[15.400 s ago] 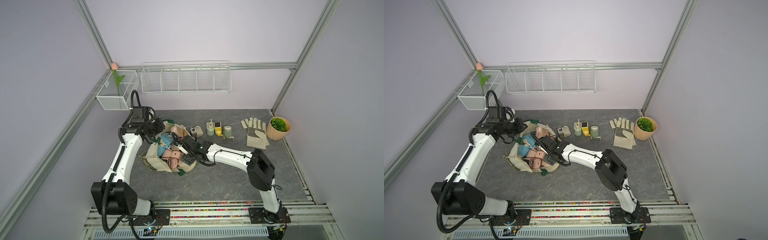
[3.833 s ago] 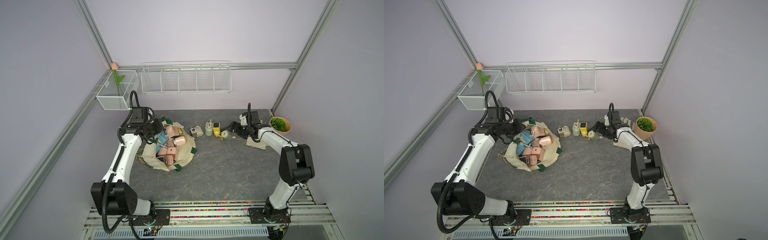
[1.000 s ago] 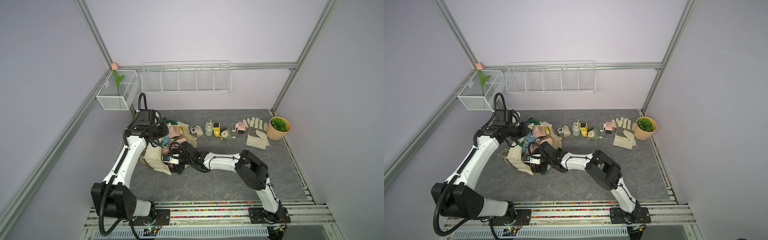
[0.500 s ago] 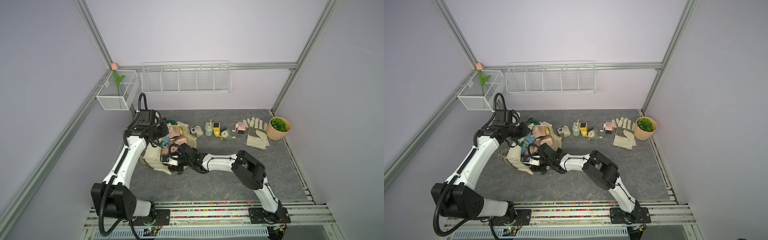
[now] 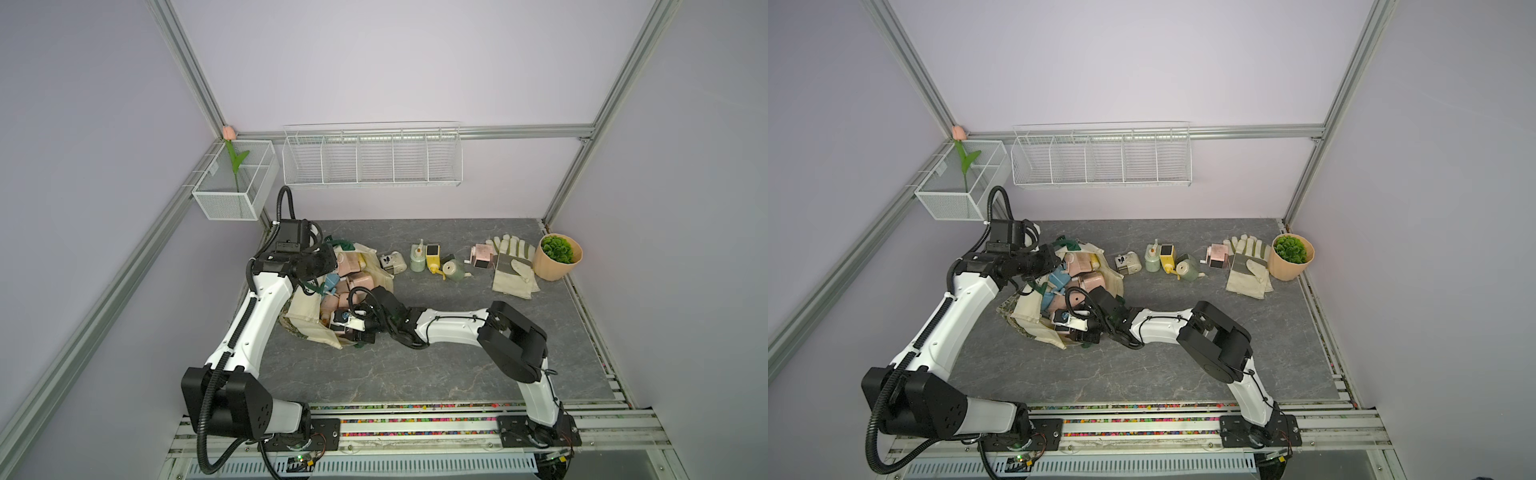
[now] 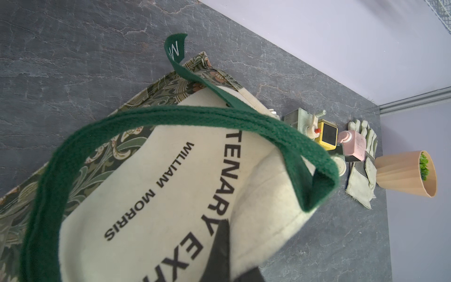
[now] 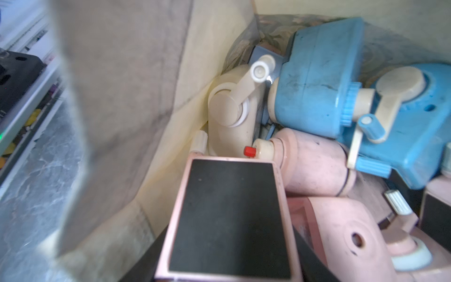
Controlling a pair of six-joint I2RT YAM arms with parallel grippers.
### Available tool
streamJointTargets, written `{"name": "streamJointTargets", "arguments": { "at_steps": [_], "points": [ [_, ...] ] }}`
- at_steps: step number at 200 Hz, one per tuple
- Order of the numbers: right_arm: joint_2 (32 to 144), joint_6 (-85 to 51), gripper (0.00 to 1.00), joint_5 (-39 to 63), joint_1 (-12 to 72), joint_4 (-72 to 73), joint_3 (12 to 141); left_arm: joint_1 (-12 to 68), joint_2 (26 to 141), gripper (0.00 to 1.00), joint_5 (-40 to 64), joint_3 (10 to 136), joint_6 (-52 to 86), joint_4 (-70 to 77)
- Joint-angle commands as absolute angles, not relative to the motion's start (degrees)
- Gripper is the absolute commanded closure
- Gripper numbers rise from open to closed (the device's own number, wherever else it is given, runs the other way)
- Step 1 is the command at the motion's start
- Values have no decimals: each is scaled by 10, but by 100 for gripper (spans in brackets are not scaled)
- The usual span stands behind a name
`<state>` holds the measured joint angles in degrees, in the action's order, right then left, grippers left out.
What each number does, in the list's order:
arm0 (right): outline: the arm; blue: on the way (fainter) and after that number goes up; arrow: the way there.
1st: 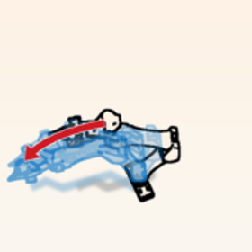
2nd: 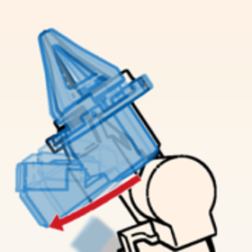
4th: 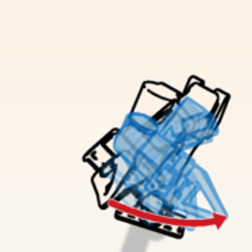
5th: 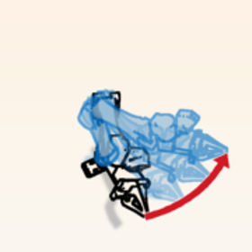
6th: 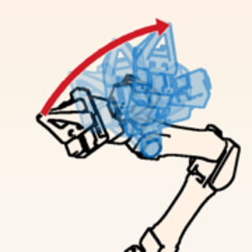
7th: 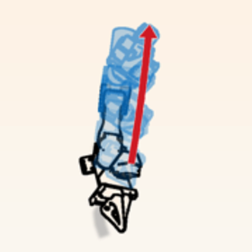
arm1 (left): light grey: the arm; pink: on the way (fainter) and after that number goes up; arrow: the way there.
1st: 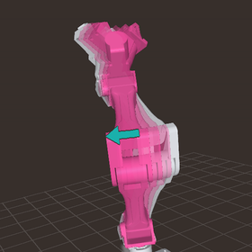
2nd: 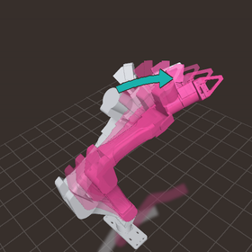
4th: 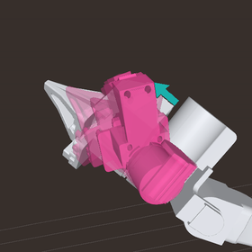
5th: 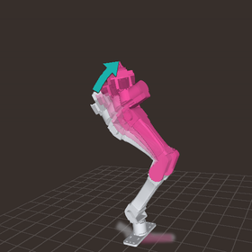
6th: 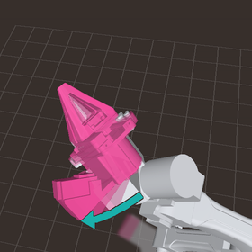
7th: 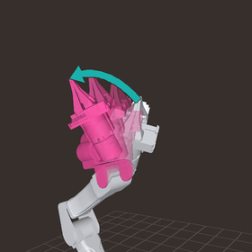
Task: Take out the pencil sharpeners from the tote bags
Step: Pick up the pencil sharpener from the canvas bag, then place the pencil sharpener at the center of the board.
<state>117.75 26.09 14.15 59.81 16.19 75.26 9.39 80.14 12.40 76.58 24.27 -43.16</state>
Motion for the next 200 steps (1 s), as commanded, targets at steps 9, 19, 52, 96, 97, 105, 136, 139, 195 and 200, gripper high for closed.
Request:
{"name": "streamJointTargets", "arguments": {
  "at_steps": [9, 19, 52, 96, 97, 105, 136, 139, 195, 200],
  "points": [
    [1114, 232, 49, 160, 579, 199, 723, 96, 789, 100, 115, 756, 233, -453],
    [1102, 220, 50, 170, 571, 204, 713, 96, 789, 100, 112, 757, 233, -454],
    [1056, 193, 53, 196, 548, 212, 679, 96, 783, 100, 104, 756, 233, -454],
    [995, 176, 53, 196, 519, 214, 635, 96, 781, 100, 91, 757, 233, -458],
    [993, 176, 53, 196, 519, 214, 634, 96, 781, 100, 91, 757, 233, -458],
    [981, 173, 53, 195, 512, 215, 625, 96, 780, 100, 88, 757, 232, -458],
    [940, 156, 53, 186, 483, 219, 595, 95, 776, 100, 79, 758, 233, -460],
    [936, 151, 53, 185, 478, 222, 592, 95, 776, 100, 77, 758, 233, -460],
    [924, 64, 54, 175, 397, 247, 572, 89, 759, 100, 37, 756, 237, -464],
    [930, 58, 54, 168, 391, 247, 575, 88, 759, 100, 35, 756, 237, -465]
  ]
}}
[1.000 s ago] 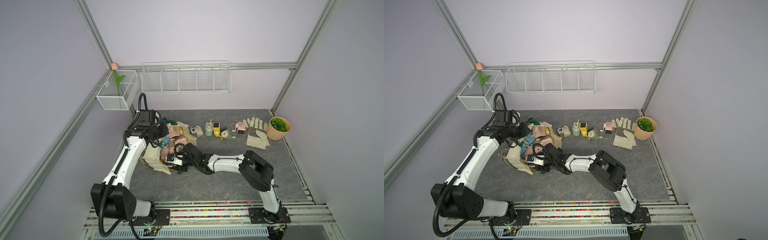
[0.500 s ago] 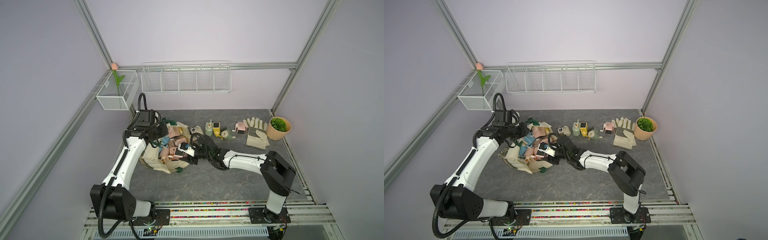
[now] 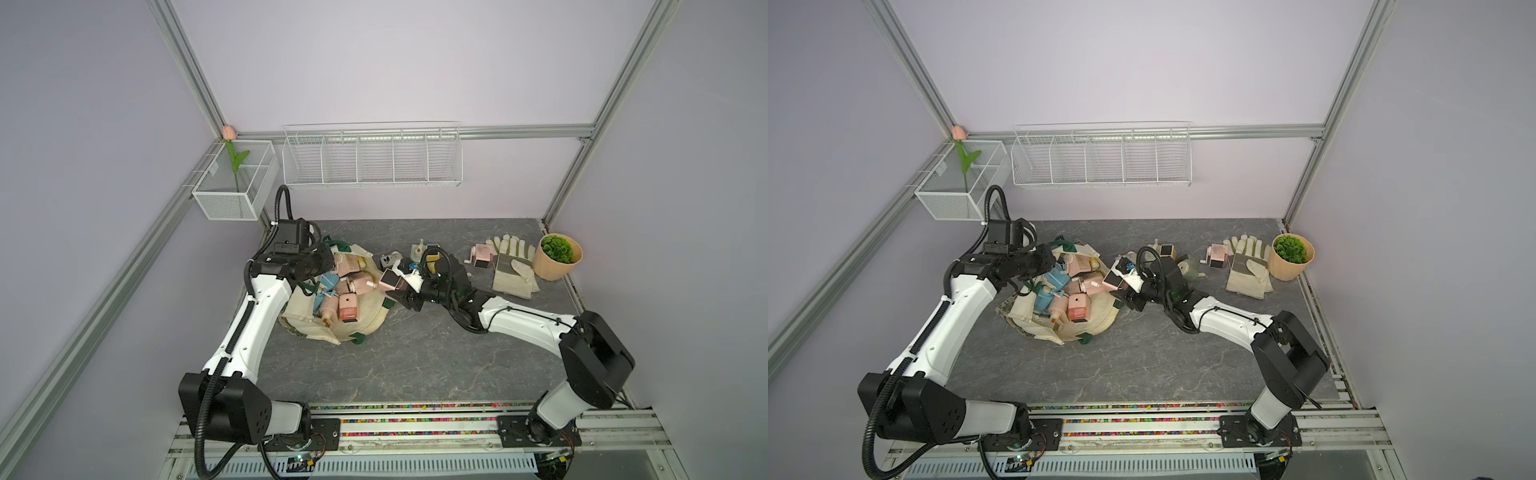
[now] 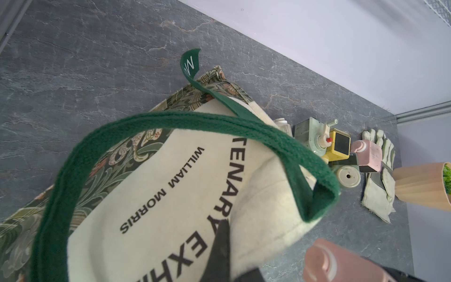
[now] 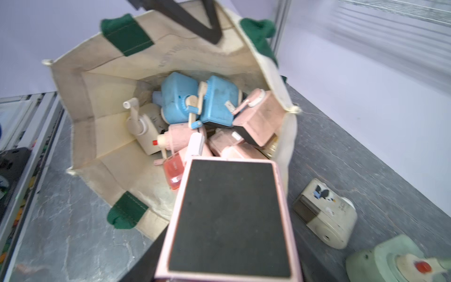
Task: Take out the pencil sharpeners from the tote bags
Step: Place the pencil sharpener at the center of the board.
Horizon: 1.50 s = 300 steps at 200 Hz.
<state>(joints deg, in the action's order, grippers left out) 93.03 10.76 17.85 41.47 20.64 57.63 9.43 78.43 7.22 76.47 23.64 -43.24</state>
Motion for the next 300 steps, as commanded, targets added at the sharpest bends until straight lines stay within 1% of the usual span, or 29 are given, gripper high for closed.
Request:
{"name": "streamJointTargets", "arguments": {
  "at_steps": [1, 43, 69, 107, 174, 213, 257, 300],
  "points": [
    [932, 57, 54, 167, 390, 246, 575, 87, 758, 100, 35, 756, 238, -465],
    [994, -25, 54, 157, 336, 271, 600, 69, 750, 100, 13, 757, 244, -472],
    [1044, -54, 54, 157, 325, 268, 635, 64, 746, 100, 16, 755, 244, -470],
    [1117, -90, 54, 210, 330, 270, 690, 58, 746, 100, 21, 756, 244, -467],
    [1215, -81, 55, 211, 380, 208, 800, 56, 747, 100, 32, 754, 244, -465],
    [1257, -99, 56, 212, 388, 199, 841, 55, 748, 100, 38, 754, 244, -464],
    [1302, -106, 56, 162, 397, 169, 894, 56, 748, 100, 40, 752, 244, -463],
    [1315, -105, 56, 74, 405, 146, 918, 56, 751, 100, 42, 750, 244, -461]
  ]
}}
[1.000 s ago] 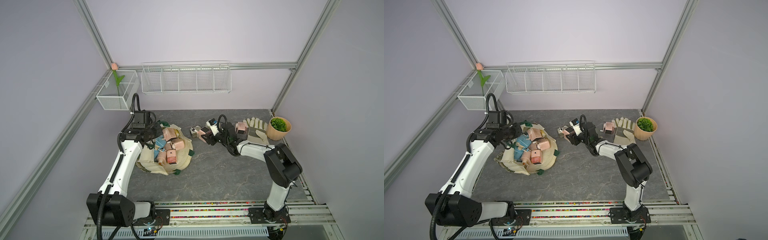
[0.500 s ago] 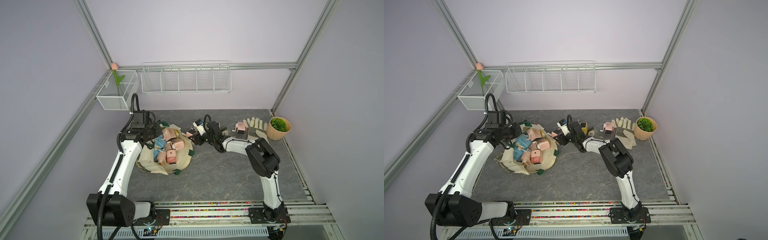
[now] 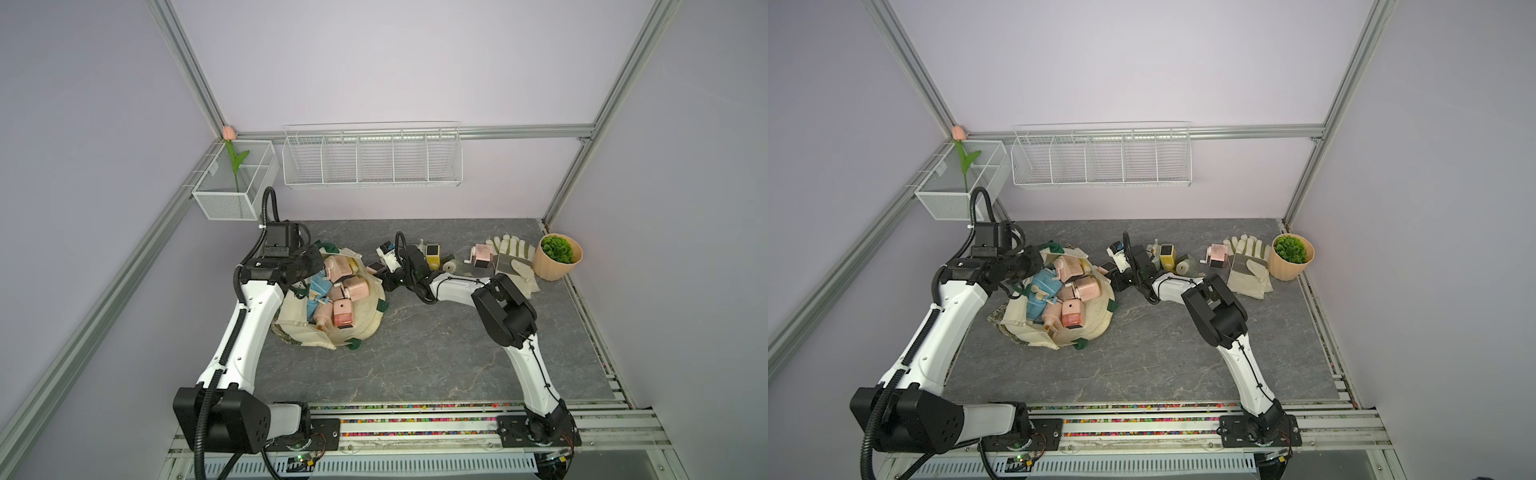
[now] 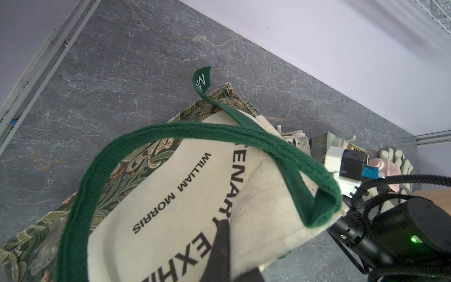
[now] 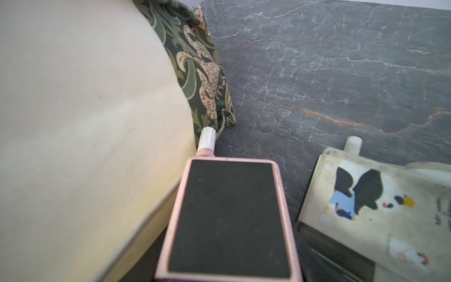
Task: Take out the pencil sharpeners from the tote bags
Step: Place the pencil sharpener at the center of the board.
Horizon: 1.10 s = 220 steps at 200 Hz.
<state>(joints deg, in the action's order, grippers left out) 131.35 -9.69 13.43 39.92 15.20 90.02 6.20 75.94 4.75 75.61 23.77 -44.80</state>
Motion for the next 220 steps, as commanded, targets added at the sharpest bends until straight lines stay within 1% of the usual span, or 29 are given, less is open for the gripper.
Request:
{"name": "streamJointTargets", "arguments": {
  "at_steps": [1, 32, 63, 96, 138, 168, 209, 220],
  "points": [
    [1315, -105, 56, 72, 405, 144, 918, 56, 751, 100, 42, 751, 244, -461],
    [1310, -101, 56, 18, 404, 119, 922, 56, 752, 100, 44, 751, 244, -461],
    [1305, -104, 55, -11, 404, 110, 916, 56, 754, 100, 46, 751, 244, -461],
    [1300, -110, 53, -53, 403, 92, 916, 55, 755, 100, 48, 751, 243, -461],
    [1295, -112, 50, -74, 401, 98, 906, 56, 757, 100, 50, 750, 243, -461],
    [1296, -111, 44, -64, 400, 95, 909, 55, 756, 100, 51, 750, 243, -461],
    [1298, -104, 29, -48, 401, 89, 913, 55, 756, 100, 50, 750, 243, -461],
    [1296, -102, 24, -44, 401, 88, 912, 56, 757, 100, 50, 750, 243, -461]
  ]
}}
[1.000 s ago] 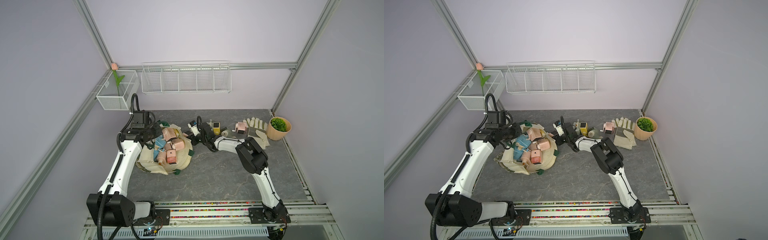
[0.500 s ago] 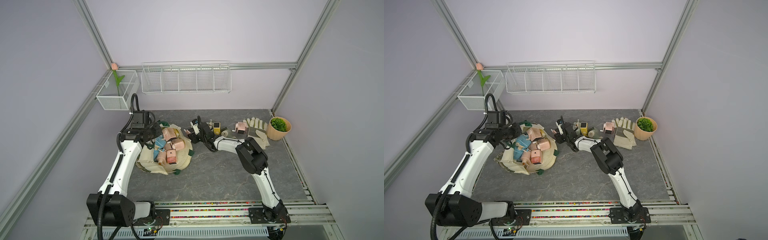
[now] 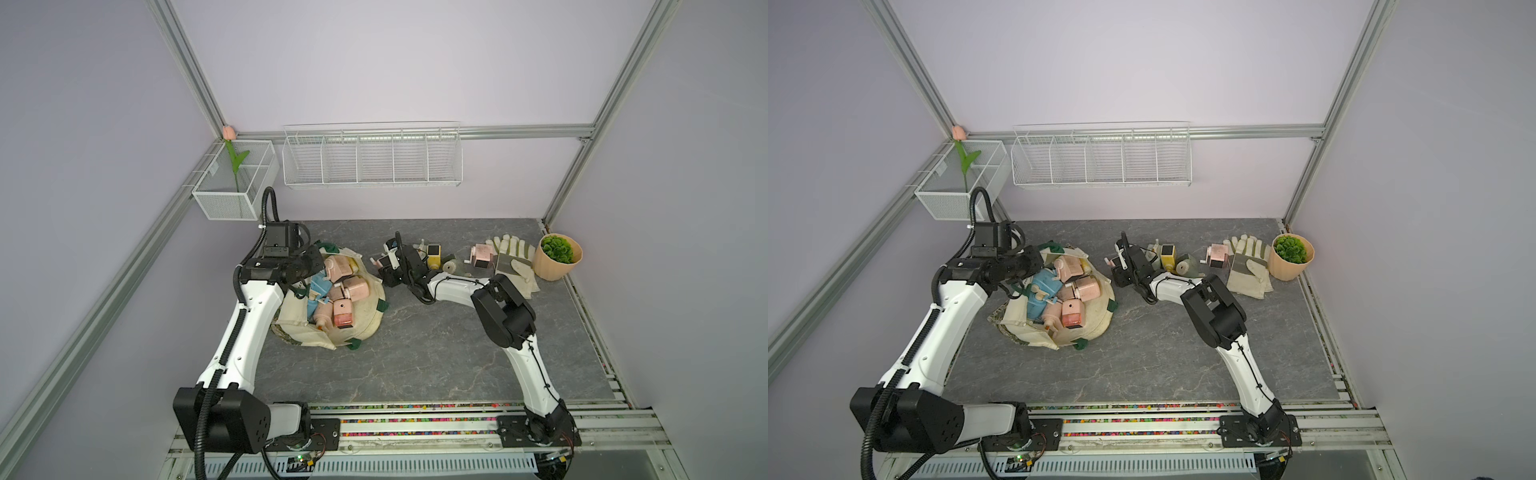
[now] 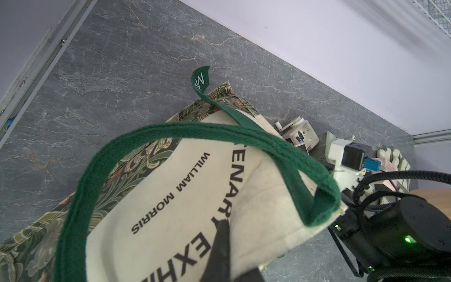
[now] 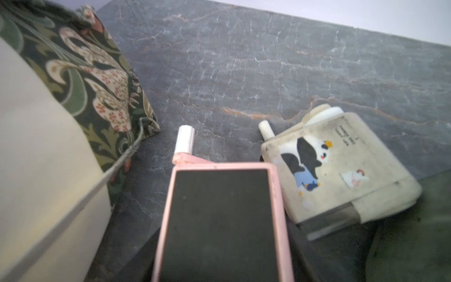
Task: Take out the pencil sharpeners from the tote bags
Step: Place the pencil sharpener at the center of the board.
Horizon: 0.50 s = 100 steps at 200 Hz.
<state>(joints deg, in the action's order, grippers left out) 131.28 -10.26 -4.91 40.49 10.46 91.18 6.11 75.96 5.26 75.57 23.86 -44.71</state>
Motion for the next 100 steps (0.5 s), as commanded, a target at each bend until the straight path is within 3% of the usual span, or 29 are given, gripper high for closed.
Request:
{"name": "streamJointTargets", "arguments": {
  "at_steps": [1, 30, 100],
  "points": [
    [1296, -103, 24, -44, 401, 88, 912, 56, 757, 100, 50, 750, 243, -461],
    [1278, -99, 12, -36, 401, 90, 897, 55, 758, 100, 54, 751, 243, -461],
    [1111, -56, 2, -3, 401, 106, 774, 56, 754, 100, 54, 749, 243, -461]
  ]
}}
